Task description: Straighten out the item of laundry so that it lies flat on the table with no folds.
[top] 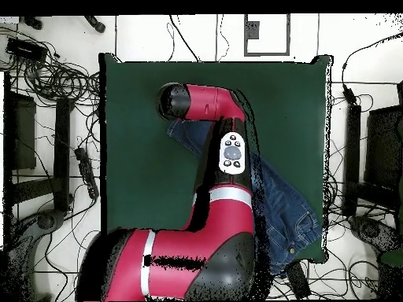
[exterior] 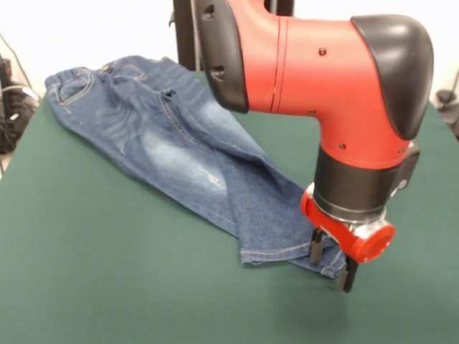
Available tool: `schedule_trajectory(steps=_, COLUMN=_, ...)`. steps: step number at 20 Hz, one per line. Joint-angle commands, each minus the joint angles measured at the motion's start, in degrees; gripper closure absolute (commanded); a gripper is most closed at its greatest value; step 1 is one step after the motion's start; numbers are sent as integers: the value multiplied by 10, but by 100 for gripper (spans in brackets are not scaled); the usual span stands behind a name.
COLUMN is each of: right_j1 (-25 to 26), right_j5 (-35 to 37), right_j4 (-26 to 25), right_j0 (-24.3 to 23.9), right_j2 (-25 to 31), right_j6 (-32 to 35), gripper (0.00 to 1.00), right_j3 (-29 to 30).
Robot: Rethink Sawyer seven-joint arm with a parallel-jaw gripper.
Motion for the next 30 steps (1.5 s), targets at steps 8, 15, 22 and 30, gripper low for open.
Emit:
schedule_trajectory(steps=8, right_j1=-8, right_j5=-66, right_j4=57, right_j0=45, right_j2=-8, right_j6=161, gripper=0, right_j3=125)
schedule_trajectory(steps=15, right_j1=35, right_j5=-101, right_j4=64, right_j0=37, right_j2=-17, right_j6=144, gripper=0, right_j3=96)
schedule_trajectory(steps=22, right_j1=55, right_j5=-111, right_j4=76, right_j0=38, right_j2=-27, right_j6=141, gripper=0, right_j3=79)
schedule_trajectory(steps=30, right_j1=68, right_j5=-116, right_j4=93, right_j0=44, right_j2=-42, right_j6=137, gripper=0, right_j3=69)
